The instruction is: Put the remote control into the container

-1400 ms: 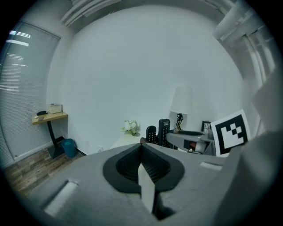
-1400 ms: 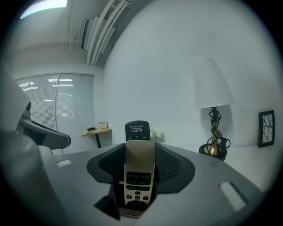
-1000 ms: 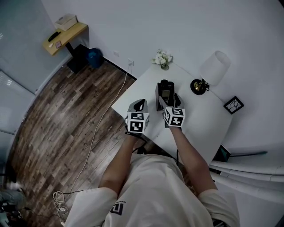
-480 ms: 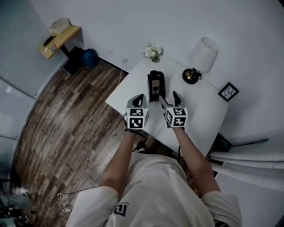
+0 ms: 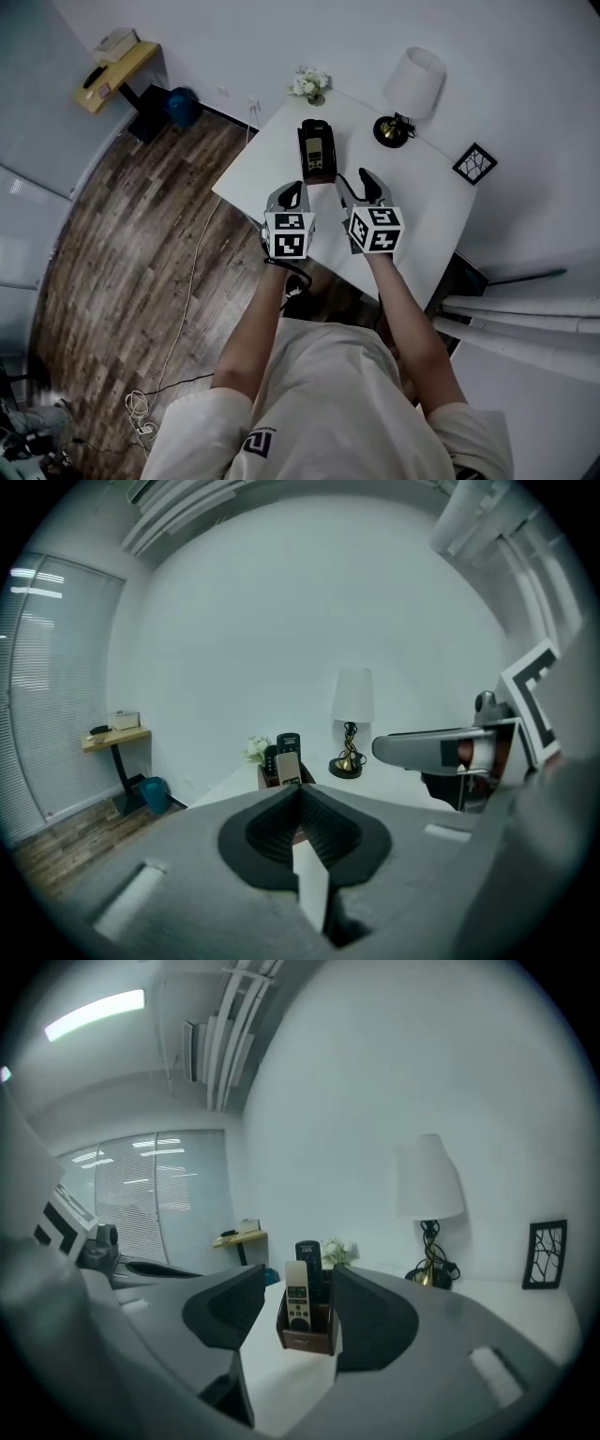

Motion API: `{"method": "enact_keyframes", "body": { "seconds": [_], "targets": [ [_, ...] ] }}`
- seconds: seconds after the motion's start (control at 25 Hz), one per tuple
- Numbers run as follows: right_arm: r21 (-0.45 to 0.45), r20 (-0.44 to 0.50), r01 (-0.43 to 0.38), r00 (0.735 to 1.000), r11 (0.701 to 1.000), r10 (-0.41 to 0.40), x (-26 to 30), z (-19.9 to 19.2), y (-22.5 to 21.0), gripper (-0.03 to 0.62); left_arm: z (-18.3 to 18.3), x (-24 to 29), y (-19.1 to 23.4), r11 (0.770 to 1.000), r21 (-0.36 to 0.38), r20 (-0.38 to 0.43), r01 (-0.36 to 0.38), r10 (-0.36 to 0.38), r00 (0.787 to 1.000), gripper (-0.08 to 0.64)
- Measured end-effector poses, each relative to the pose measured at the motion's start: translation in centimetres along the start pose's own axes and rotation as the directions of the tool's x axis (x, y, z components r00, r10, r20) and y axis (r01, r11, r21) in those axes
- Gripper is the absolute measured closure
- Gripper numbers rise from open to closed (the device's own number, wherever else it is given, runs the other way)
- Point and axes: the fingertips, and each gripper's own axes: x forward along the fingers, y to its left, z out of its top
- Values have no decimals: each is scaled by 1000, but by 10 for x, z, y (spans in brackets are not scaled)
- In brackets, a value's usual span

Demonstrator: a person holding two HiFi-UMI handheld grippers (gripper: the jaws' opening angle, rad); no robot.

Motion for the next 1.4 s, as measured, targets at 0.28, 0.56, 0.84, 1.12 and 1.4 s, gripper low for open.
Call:
{"method": "enact_keyframes", "body": {
  "seconds": [0.28, 0.56, 0.84, 1.12, 1.4],
  "targets": [
    [18, -54, 58, 997, 998, -57, -34, -11, -8, 454, -9, -28, -14, 999, 0, 16, -41, 41, 999, 555],
    [61, -58, 60, 997, 996, -56, -66, -42, 0, 465, -17, -47, -31, 997, -37, 30, -62, 63, 998, 555],
    [40, -45, 28, 999, 999, -26, -89, -55, 6, 494, -34, -58, -55, 999, 41, 9, -25, 25, 1000, 554],
    [12, -71, 16, 997, 1000, -15, -101, -69, -2, 506, -56, -60, -65, 999, 37, -6, -11, 11, 1000, 555],
    [-20, -68, -20, 998, 1000, 19, -98, -60, 7, 541, -50, -58, -67, 1000, 9, 25, -6, 6, 1000, 555]
  ]
}}
